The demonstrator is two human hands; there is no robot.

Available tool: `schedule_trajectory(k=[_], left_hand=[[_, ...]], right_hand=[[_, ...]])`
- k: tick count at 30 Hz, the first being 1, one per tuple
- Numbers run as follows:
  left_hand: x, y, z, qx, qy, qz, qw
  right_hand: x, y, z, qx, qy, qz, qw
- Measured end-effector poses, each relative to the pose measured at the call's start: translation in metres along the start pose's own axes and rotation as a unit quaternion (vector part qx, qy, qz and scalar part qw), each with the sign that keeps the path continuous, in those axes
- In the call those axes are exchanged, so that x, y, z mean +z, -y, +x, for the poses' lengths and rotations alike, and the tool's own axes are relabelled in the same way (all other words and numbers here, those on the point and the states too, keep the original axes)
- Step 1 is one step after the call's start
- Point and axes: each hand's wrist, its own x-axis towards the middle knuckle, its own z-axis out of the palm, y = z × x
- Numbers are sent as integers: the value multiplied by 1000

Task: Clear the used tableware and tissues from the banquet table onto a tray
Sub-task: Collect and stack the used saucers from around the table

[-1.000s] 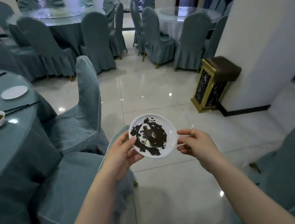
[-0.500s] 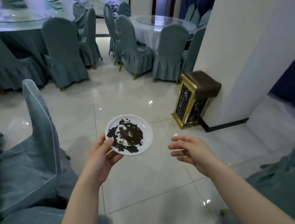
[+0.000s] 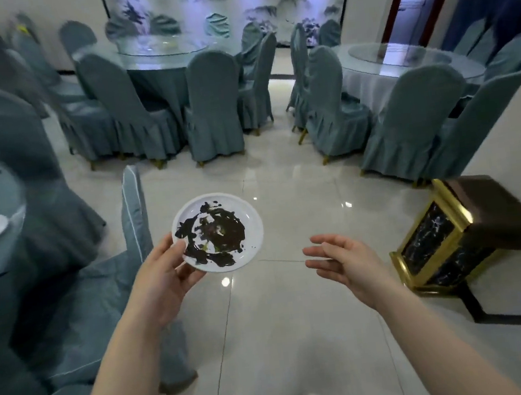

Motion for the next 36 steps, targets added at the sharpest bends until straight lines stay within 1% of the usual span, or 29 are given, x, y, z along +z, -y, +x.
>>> schedule_trajectory(k=[4, 8, 11, 18, 21, 24, 30, 33, 36], left_hand=[[-3, -15, 31, 56, -77, -9, 995], [-9, -21, 43, 98, -170, -28, 980], [-19, -25, 43, 134, -248, -49, 958], [-53, -53, 46, 194, -374, -86, 903], [-73, -69, 65, 214, -403, -97, 884], [-94, -87, 89, 224, -415, -101, 876], [-142, -121, 130, 229, -450, -115, 855], [-161, -134, 144, 225, -475, -119, 843], [-179, -141, 154, 226, -506, -132, 822]], right_hand=[[23, 34, 88, -18, 106, -31, 994], [59, 67, 153, -35, 208, -75, 975], [96, 90, 188, -50, 292, -106, 949], [201, 127, 238, -87, 419, -114, 897], [248, 140, 262, -97, 453, -103, 880], [295, 151, 284, -100, 463, -90, 876], [388, 166, 327, -111, 486, -107, 860], [428, 169, 348, -88, 505, -104, 852], [466, 168, 369, -64, 538, -114, 833]])
